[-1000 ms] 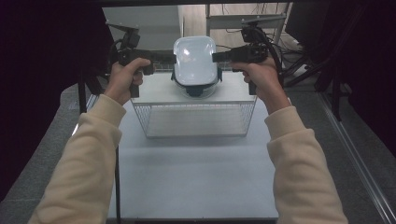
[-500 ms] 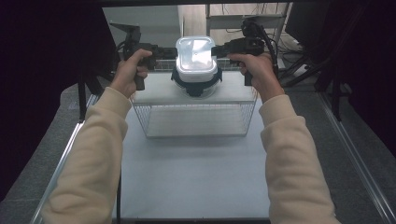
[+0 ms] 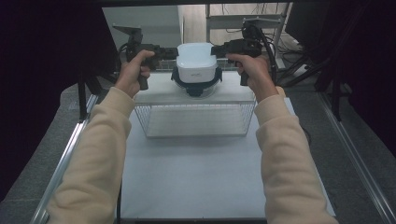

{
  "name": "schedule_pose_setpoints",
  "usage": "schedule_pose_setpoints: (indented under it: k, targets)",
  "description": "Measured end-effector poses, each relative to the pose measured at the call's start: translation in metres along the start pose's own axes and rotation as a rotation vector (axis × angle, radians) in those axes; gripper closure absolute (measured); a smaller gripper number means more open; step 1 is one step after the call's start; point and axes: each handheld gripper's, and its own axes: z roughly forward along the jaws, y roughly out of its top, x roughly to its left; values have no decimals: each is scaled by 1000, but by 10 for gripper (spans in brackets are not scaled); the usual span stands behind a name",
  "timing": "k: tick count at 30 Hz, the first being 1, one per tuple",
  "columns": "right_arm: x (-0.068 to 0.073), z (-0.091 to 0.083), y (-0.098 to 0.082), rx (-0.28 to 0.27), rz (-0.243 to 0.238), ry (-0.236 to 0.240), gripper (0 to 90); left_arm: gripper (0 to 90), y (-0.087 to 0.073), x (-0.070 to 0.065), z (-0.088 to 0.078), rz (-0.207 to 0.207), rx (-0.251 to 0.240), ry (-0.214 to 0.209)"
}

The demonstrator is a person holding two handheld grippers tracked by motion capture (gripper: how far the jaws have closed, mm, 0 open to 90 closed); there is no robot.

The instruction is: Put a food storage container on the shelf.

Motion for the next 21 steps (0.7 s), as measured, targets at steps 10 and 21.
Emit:
schedule_pose_setpoints:
  k: [10, 21]
  targets:
    - [19, -15, -10, -101, -154, -91, 308, 406, -8, -23, -7, 133, -55, 71]
    - [27, -43, -37, -134, -318, -63, 281, 322, -39, -49, -34, 310, -119, 188]
